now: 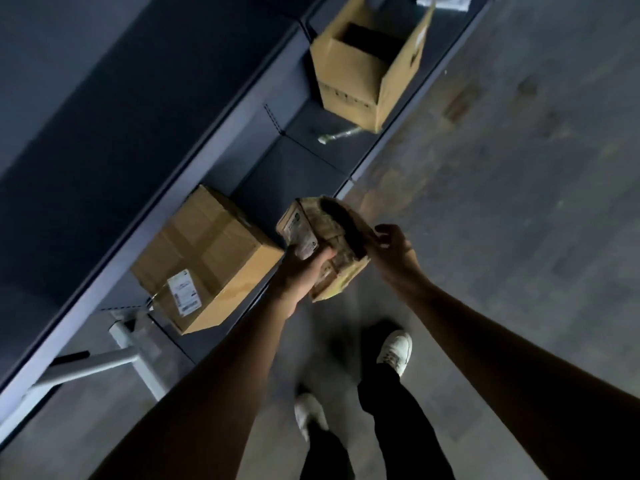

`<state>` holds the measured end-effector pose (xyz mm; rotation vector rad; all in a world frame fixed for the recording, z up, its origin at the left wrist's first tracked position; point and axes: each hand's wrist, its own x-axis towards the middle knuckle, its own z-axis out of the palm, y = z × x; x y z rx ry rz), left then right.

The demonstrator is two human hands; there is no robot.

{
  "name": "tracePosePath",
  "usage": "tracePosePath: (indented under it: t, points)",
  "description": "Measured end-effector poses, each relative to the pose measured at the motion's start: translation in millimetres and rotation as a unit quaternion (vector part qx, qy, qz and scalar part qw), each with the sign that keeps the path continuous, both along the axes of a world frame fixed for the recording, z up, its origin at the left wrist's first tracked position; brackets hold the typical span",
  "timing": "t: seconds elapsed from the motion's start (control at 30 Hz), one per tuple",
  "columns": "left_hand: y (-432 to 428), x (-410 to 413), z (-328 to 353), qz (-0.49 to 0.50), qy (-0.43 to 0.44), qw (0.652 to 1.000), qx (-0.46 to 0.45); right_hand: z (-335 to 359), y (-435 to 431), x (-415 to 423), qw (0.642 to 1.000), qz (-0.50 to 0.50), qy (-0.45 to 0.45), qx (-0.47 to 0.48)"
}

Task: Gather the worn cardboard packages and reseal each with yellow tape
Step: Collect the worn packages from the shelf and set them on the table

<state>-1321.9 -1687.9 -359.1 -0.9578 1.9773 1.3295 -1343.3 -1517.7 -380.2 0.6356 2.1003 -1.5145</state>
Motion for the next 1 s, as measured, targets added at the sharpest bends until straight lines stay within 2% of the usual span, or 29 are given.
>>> tracePosePath:
  t: [0.07, 0.17, 0.3, 0.5, 0.77, 0.87, 1.0]
  points:
    - [-9.7, 14.9, 29.3, -0.01, 0.016, 1.0, 0.004, 27.8, -4.7, 4.0, 1.0, 0.004, -0.004, -0.001]
    - [-26.6, 47.7, 71.9, -0.014, 0.036, 0.999, 0.012, 71.3, -21.6, 16.9, 0.998, 0.061, 0.0, -0.006]
    - [-50.0, 104.5, 125.6, -0.009, 0.066, 0.997, 0.033, 117.5, -56.6, 48.5, 0.994, 0.099, -0.003, -0.054]
    - [-96.5, 213.5, 189.2, 0.039, 0.11, 0.992, 0.045, 175.4, -109.9, 125.3, 0.976, 0.199, 0.064, -0.065]
    - [-148.5, 375.8, 246.5, 0.097, 0.169, 0.98, 0.043, 260.0, -179.7, 249.3, 0.93, 0.323, 0.147, -0.099]
    - [-164.0, 427.8, 270.6, 0.124, 0.219, 0.967, 0.044, 284.8, -208.1, 290.8, 0.921, 0.342, 0.158, -0.103]
    - [-185.4, 494.5, 289.2, 0.168, 0.274, 0.947, 0.02, 313.5, -249.7, 341.1, 0.888, 0.388, 0.227, -0.095]
